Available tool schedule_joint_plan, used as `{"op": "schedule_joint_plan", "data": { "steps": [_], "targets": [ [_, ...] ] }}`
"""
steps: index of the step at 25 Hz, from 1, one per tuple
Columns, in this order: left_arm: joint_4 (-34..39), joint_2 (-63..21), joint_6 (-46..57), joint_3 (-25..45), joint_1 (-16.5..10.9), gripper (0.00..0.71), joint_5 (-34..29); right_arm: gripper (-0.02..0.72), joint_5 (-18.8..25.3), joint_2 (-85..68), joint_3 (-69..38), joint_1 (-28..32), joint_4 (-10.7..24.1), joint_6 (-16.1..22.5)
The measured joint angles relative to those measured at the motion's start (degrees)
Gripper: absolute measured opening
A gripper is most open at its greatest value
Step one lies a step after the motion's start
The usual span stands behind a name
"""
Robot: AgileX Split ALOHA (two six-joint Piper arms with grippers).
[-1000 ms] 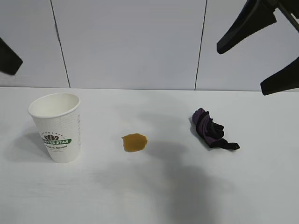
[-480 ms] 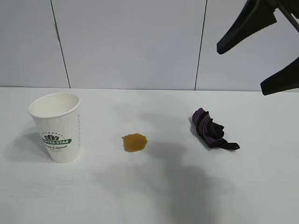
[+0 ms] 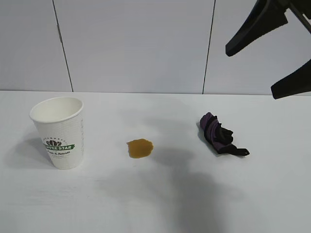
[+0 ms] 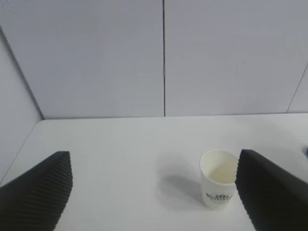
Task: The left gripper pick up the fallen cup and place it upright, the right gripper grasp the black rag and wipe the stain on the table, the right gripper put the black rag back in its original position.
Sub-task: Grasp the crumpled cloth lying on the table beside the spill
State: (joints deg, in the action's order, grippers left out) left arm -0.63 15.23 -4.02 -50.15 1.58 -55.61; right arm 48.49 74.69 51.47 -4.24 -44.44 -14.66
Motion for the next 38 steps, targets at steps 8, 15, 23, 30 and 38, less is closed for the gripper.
{"op": "schedule_joint_plan", "data": {
  "steps": [8, 15, 23, 30, 38],
  "targets": [
    [3.4, -12.2, 3.1, 0.0, 0.0, 0.665, -7.6, 0.622, 0.0, 0.0, 0.0, 0.0, 0.0, 0.0],
    [5.2, -16.2, 4.0, 0.5, 0.0, 0.665, -13.0, 0.622, 0.0, 0.0, 0.0, 0.0, 0.0, 0.0],
    [5.2, -16.3, 7.5, 13.3, 0.0, 0.665, -13.9, 0.622, 0.0, 0.0, 0.0, 0.0, 0.4, 0.0],
    [4.0, -16.3, 8.2, 21.0, 0.0, 0.665, -10.1, 0.622, 0.0, 0.0, 0.0, 0.0, 0.7, 0.0],
    [3.9, -16.2, 8.2, 22.3, 0.0, 0.665, -9.7, 0.622, 0.0, 0.0, 0.0, 0.0, 6.3, -1.1]
  ]
}}
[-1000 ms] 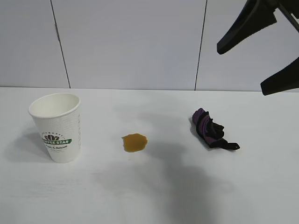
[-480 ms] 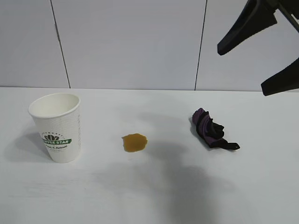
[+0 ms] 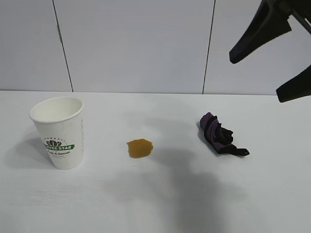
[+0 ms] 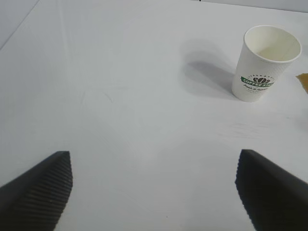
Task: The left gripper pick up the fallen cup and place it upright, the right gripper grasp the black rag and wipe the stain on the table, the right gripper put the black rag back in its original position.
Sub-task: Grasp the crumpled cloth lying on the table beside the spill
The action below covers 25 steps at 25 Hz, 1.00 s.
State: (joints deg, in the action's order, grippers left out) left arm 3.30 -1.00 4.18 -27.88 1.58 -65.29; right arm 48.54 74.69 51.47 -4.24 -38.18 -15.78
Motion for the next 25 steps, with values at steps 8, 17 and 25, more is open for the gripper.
{"op": "schedule_joint_plan", "data": {
  "steps": [8, 17, 25],
  "targets": [
    [0.1, 0.0, 0.0, 0.0, 0.0, 0.665, 0.2, 0.622, 1.1, 6.5, 3.8, 0.0, 8.8, 1.2],
    [0.1, 0.0, 0.0, 0.0, 0.0, 0.665, 0.2, 0.622, 6.7, 21.7, 22.2, 0.0, 17.7, 8.2],
    [0.1, 0.0, 0.0, 0.0, 0.0, 0.664, 0.5, 0.622, 7.6, 31.2, 31.1, -2.2, 23.2, 10.4]
  ]
}}
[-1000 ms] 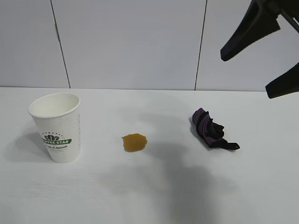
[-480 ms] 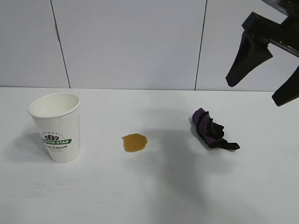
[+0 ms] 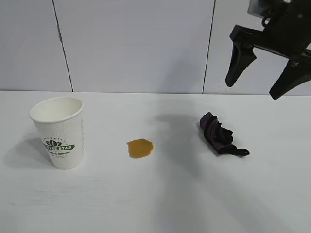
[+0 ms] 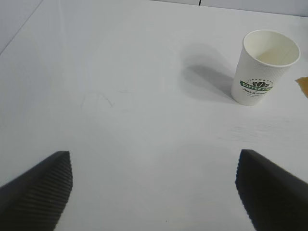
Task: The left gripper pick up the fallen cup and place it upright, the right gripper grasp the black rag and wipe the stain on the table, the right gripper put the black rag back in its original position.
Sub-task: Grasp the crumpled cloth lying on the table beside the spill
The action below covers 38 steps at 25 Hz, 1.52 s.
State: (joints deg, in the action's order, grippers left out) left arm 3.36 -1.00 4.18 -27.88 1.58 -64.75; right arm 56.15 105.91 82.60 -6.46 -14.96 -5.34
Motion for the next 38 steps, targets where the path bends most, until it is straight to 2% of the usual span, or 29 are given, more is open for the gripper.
{"op": "schedule_joint_plan", "data": {
  "steps": [4, 8, 17, 22, 33, 38],
  "targets": [
    [0.0, 0.0, 0.0, 0.0, 0.0, 0.664, 0.0, 0.622, 0.0, 4.6, 3.7, -4.1, 6.5, 3.2],
    [0.0, 0.0, 0.0, 0.0, 0.0, 0.664, 0.0, 0.622, 0.0, 9.1, 7.0, -6.8, 9.4, 5.3],
    [-0.1, 0.0, 0.0, 0.0, 0.0, 0.664, 0.0, 0.622, -0.9, 16.6, 10.1, -7.1, 10.4, 6.5],
    [-0.1, 0.0, 0.0, 0.0, 0.0, 0.664, 0.0, 0.578, -2.9, 18.2, 10.2, -7.1, 11.3, 7.1],
    [-0.1, 0.0, 0.0, 0.0, 0.0, 0.664, 0.0, 0.564, -7.2, 19.7, 10.2, -7.1, 11.7, 7.6],
    [-0.1, 0.0, 0.0, 0.0, 0.0, 0.664, 0.0, 0.496, -8.1, 19.8, 10.2, -7.1, 12.0, 8.3]
  ]
}}
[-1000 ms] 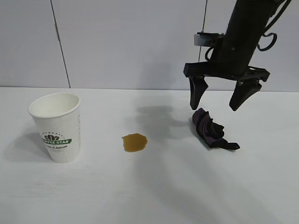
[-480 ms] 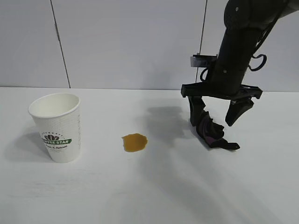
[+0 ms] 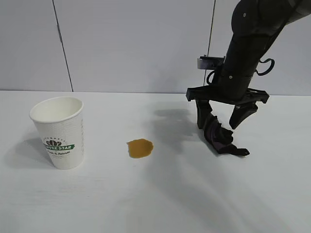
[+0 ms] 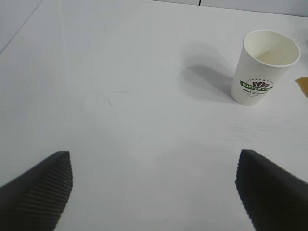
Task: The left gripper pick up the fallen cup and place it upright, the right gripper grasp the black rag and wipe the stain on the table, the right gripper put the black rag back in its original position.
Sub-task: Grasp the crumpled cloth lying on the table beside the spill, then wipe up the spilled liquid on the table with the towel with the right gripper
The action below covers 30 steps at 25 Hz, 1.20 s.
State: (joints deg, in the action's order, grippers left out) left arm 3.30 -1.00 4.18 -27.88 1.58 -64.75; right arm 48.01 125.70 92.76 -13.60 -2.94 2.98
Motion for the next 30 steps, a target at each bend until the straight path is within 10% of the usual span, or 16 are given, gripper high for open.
{"op": "schedule_joint_plan", "data": {
  "steps": [7, 13, 30],
  "targets": [
    [0.0, 0.0, 0.0, 0.0, 0.0, 0.664, 0.0, 0.463, 0.0, 1.7, 0.0, 0.0, 0.1, 0.1],
    [0.0, 0.0, 0.0, 0.0, 0.0, 0.664, 0.0, 0.101, 1.6, 1.8, 1.4, 0.0, 0.1, 0.3],
    [0.0, 0.0, 0.0, 0.0, 0.0, 0.664, 0.0, 0.095, 14.2, 1.3, 14.5, -8.6, -5.1, 0.2]
  ]
}}
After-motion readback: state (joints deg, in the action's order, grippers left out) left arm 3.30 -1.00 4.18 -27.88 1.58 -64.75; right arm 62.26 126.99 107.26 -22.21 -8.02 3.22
